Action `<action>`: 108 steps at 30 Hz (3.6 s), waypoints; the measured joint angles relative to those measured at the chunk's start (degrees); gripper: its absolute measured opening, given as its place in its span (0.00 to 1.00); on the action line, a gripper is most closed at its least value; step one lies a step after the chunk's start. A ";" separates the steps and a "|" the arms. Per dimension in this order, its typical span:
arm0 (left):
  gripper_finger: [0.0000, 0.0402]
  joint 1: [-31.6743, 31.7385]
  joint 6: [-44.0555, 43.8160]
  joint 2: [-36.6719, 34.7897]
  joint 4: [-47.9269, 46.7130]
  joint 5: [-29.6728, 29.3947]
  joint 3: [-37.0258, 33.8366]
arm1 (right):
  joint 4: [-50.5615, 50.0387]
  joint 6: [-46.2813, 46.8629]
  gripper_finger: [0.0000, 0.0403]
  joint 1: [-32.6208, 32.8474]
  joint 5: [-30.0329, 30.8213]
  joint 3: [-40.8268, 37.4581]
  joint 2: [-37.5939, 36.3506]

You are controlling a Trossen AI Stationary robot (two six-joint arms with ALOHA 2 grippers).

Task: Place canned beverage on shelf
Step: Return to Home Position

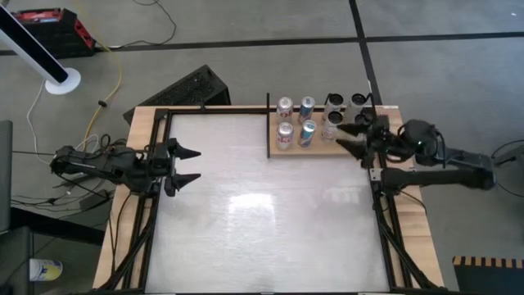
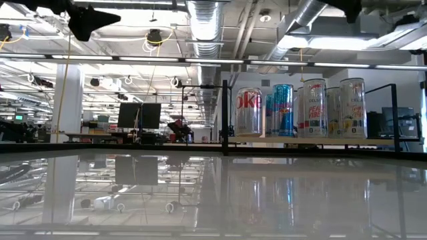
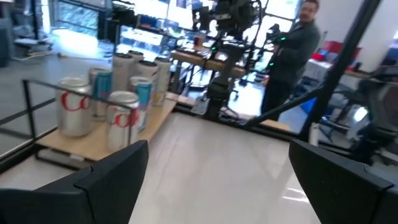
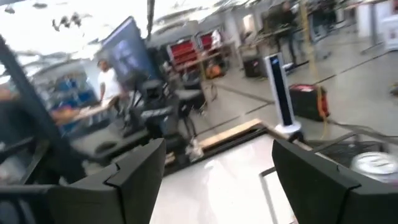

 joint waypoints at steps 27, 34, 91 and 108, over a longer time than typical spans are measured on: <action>0.72 1.74 12.64 -8.80 16.95 6.97 -15.57 | 43.56 -2.30 0.47 15.44 11.06 -31.46 10.57; 0.45 1.75 9.62 -19.49 12.42 5.32 -20.74 | 40.42 -3.44 0.04 3.80 -4.18 -31.42 10.12; 0.00 1.83 2.49 -18.47 3.73 4.28 -24.23 | 30.23 -2.74 0.15 8.58 4.92 -40.92 3.88; 0.00 1.83 2.42 -18.47 3.70 4.16 -24.20 | 30.23 -2.78 0.15 8.58 4.89 -40.94 3.89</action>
